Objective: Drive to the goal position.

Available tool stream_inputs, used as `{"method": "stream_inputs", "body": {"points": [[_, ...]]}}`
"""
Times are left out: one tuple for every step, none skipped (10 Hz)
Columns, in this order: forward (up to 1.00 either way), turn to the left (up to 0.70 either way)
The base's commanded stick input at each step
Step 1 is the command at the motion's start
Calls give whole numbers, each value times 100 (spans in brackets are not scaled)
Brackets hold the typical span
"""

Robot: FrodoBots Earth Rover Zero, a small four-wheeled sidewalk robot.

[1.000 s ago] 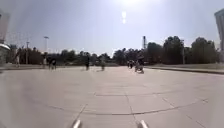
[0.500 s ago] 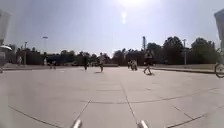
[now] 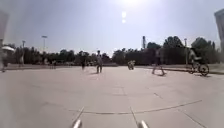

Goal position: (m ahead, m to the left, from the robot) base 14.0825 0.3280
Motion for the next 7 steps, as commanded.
{"method": "stream_inputs", "body": {"points": [[70,0],[70,0],[70,0],[70,0],[70,0],[70,0],[70,0]]}}
